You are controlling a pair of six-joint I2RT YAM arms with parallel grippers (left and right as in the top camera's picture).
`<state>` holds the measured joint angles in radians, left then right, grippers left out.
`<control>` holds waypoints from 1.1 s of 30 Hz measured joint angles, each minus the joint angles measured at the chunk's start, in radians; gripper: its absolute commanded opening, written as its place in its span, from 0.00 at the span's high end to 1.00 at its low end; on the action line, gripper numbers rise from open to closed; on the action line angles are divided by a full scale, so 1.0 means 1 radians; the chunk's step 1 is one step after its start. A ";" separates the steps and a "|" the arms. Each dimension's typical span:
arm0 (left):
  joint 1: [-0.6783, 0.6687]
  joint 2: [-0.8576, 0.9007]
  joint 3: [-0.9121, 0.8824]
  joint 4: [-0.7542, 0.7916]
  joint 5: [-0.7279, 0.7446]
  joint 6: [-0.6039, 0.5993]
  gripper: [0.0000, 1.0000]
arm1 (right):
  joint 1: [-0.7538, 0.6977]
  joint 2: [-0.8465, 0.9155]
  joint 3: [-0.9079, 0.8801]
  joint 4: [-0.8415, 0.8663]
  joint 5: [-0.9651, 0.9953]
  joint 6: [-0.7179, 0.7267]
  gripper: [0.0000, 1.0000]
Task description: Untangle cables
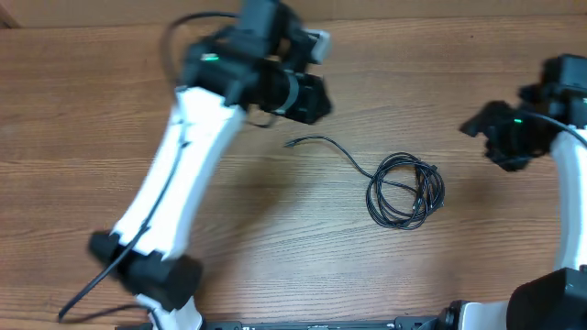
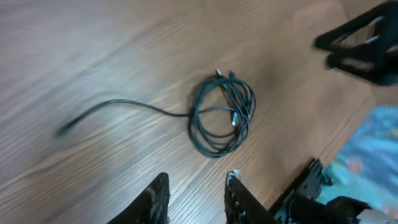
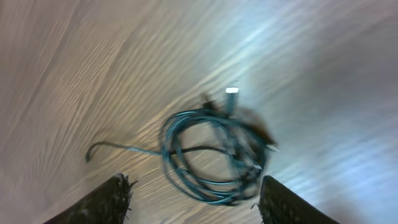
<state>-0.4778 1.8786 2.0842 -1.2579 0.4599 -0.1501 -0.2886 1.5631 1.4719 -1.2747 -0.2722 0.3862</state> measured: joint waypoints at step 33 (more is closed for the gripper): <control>-0.254 0.576 0.000 0.132 -0.078 -0.183 0.64 | -0.089 0.000 0.000 -0.045 0.003 -0.142 0.17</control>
<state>-0.7315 2.4542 2.0842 -1.1263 0.3817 -0.3328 -0.3771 1.5627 1.4719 -1.3197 -0.2695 0.2440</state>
